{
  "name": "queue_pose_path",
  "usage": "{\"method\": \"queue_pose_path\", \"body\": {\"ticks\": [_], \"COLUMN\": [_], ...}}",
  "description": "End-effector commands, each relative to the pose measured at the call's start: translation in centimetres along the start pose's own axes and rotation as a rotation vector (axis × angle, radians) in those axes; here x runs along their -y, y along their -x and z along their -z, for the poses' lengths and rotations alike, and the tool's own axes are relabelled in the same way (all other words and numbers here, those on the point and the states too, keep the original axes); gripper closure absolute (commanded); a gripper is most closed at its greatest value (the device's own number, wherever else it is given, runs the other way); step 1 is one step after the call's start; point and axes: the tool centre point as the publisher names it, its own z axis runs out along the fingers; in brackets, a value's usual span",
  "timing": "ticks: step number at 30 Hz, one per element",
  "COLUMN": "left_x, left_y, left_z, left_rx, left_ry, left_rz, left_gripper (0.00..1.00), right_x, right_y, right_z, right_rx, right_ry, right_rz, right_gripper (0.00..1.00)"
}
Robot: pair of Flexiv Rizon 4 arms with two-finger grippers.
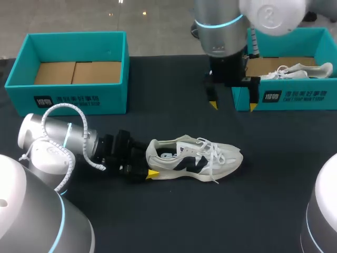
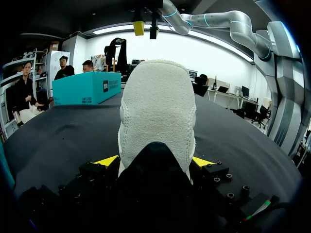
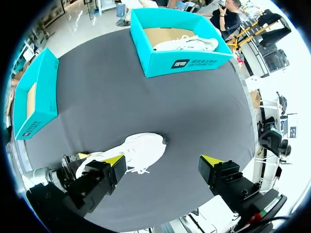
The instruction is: Take the shoe out of the shoebox, open the shoe tongue, remove and reinsert the insole, then place the shoe into the shoebox
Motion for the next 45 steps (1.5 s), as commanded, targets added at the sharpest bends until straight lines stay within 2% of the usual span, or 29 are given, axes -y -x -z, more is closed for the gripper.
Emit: {"method": "queue_pose_path", "body": {"ticks": [1,8,13,17,37,45], "left_x": [-0.1,-0.1,-0.1,-0.1,-0.1,-0.1], "left_y": [0.0,0.0,0.0,0.0,0.0,0.0], "left_z": [-0.2,-0.2,-0.2,-0.2,-0.2,-0.2], "left_rx": [-0.001,-0.001,-0.001,-0.001,-0.001,-0.001], "left_ry": [0.003,0.003,0.003,0.003,0.003,0.003], "left_rz": [0.001,0.001,0.001,0.001,0.001,0.001], "left_gripper": [1.0,1.0,1.0,1.0,1.0,1.0], "right_x": [0.2,2.1,4.0,5.2,5.2,8.7], "right_y": [-1.8,-4.2,-5.0,-6.1,-6.1,-8.9], "right_z": [-0.5,-1.3,-0.9,-0.7,-0.7,0.0], "right_rx": [0.023,-0.002,-0.024,-0.07,-0.07,-0.067], "right_ry": [-0.011,-0.041,-0.057,-0.126,-0.126,-0.056], "right_rz": [-0.001,-0.014,-0.035,-0.014,-0.014,0.044], "right_gripper": [0.0,0.0,0.0,0.0,0.0,0.0]}}
